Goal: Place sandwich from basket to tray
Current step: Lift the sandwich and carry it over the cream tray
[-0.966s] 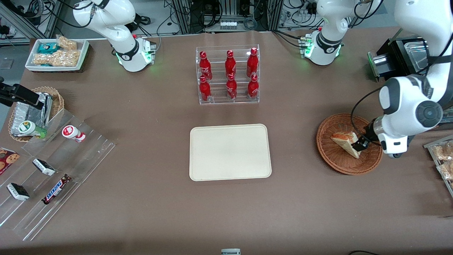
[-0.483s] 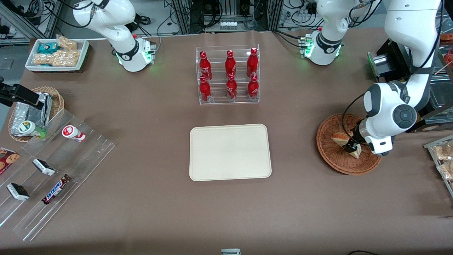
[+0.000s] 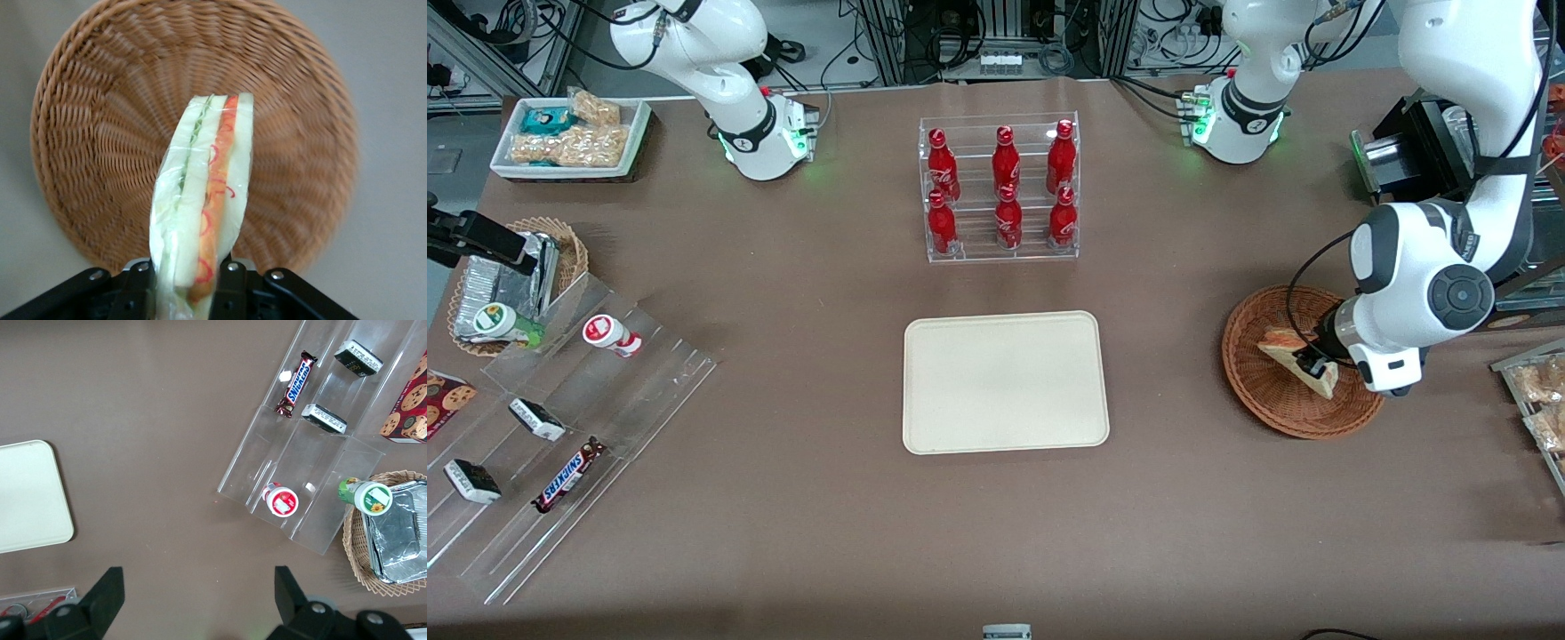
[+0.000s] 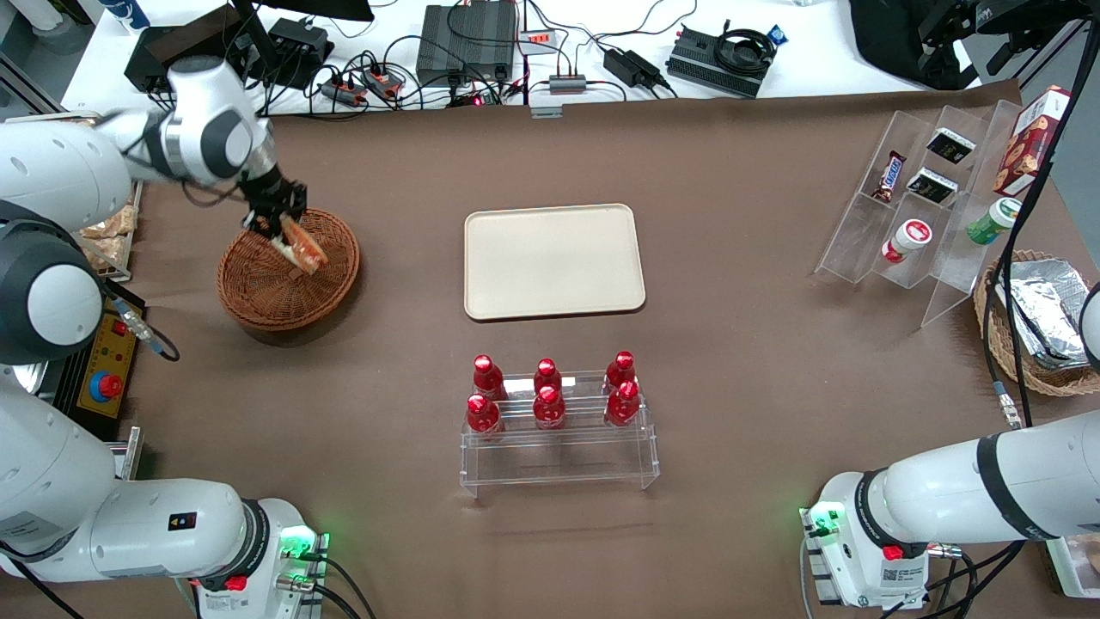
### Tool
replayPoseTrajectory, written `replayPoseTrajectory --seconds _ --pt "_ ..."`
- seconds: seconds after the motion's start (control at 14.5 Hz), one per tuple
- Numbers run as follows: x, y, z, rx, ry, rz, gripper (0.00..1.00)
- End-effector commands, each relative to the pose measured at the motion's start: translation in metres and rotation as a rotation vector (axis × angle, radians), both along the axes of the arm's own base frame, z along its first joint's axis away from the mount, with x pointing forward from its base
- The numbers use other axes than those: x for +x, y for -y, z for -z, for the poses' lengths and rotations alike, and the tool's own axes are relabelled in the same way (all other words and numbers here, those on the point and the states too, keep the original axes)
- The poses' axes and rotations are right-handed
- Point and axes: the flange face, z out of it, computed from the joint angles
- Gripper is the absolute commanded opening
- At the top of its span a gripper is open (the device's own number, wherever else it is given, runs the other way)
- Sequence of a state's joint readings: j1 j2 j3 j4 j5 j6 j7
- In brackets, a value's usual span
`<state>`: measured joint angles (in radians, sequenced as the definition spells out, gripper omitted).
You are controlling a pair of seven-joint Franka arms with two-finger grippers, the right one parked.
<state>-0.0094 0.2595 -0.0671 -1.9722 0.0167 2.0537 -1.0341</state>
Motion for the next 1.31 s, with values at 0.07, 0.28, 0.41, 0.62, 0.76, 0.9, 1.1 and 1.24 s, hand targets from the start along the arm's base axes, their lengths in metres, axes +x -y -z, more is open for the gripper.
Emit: replayPoseTrajectory --seconds 0.07,0.28,0.41,0.62,0.76,0.9,1.1,1.24 --pt "0.008 0.103 -0.037 -0.034 0.029 0.155 0.03" --pt "-0.004 0.198 -0.036 -0.071 0.04 0.345 0.04" --pt "-0.006 0.265 -0.032 -0.104 0.065 0.439 0.05" --pt "-0.011 0.352 -0.01 -0.144 0.125 0.568 0.07" --pt "-0.025 0.391 0.013 -0.169 0.147 0.678 0.07" --pt "-0.04 0.428 0.032 -0.197 0.2 0.733 0.06" --pt "-0.05 0.452 0.056 -0.213 0.224 0.767 0.06" --pt "-0.064 0.464 0.074 -0.182 0.212 0.813 0.07"
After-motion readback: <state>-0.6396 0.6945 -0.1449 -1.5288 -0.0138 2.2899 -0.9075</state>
